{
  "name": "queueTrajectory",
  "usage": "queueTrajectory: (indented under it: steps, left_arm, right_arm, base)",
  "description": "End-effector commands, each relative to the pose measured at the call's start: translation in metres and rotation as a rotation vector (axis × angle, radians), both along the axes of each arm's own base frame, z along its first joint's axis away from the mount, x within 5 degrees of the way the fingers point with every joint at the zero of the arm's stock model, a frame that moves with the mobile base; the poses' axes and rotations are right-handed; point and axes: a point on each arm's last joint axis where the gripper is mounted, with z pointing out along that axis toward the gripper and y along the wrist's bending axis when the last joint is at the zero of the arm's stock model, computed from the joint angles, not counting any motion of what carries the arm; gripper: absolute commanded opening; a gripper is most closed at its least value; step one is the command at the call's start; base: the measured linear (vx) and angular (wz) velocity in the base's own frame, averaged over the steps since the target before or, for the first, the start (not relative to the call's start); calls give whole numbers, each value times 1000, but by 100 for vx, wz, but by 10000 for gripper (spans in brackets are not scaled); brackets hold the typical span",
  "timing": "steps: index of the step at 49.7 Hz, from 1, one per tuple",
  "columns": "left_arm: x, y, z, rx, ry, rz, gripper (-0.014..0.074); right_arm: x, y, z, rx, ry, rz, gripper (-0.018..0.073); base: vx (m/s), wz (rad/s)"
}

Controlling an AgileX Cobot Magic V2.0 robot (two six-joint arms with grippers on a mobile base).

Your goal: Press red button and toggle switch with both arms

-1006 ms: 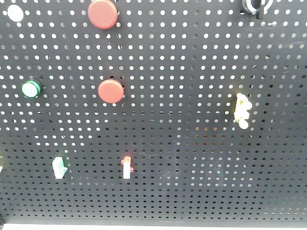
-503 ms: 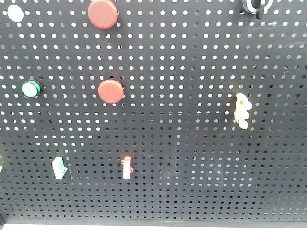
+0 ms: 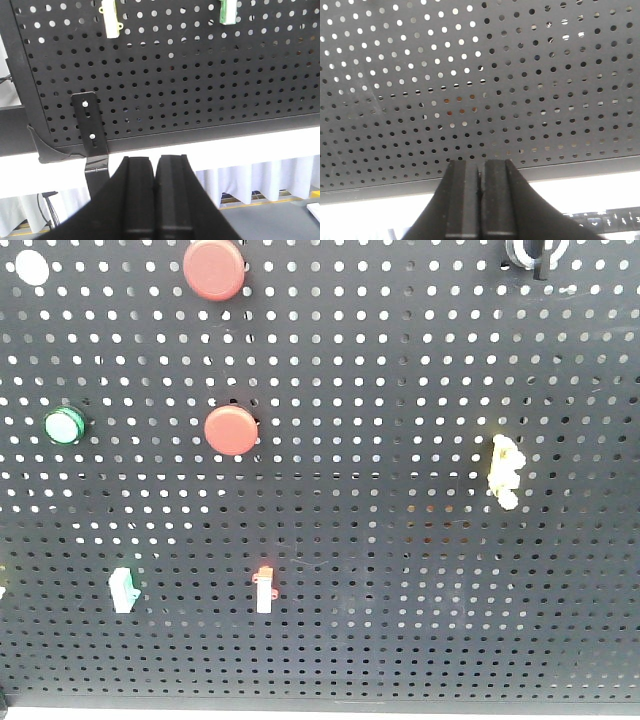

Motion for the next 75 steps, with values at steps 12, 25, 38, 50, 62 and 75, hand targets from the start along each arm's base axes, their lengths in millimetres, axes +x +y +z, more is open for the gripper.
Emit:
queueTrajectory:
  steps: [12, 25, 38, 50, 62, 75]
  left_arm:
    - [-2, 1, 16, -112, -184, 10, 2]
    - [-16, 3, 89, -108, -340, 3, 2]
    - [-3, 1, 202, -112, -378, -4, 2]
    - [37, -5, 281, -112, -377, -8, 2]
    - [46, -6, 296, -135, -393, -13, 2]
    - [58, -27, 299, -137, -238, -189, 2]
  right_arm:
    - [-4, -6, 19, -118, -196, -79, -3]
    - [-25, -4, 111, -101, -366, -58, -3]
    - [-6, 4, 222, -159, -273, 24, -3]
    - [37, 10, 277, -207, -199, 61, -3]
    - [44, 13, 281, -64, -194, 112, -3]
    - [45, 18, 276, -17, -127, 175, -3]
  base:
    - [0, 0]
    - [0, 0]
    - [0, 0]
    - [0, 0]
    - [0, 0]
    - [0, 0]
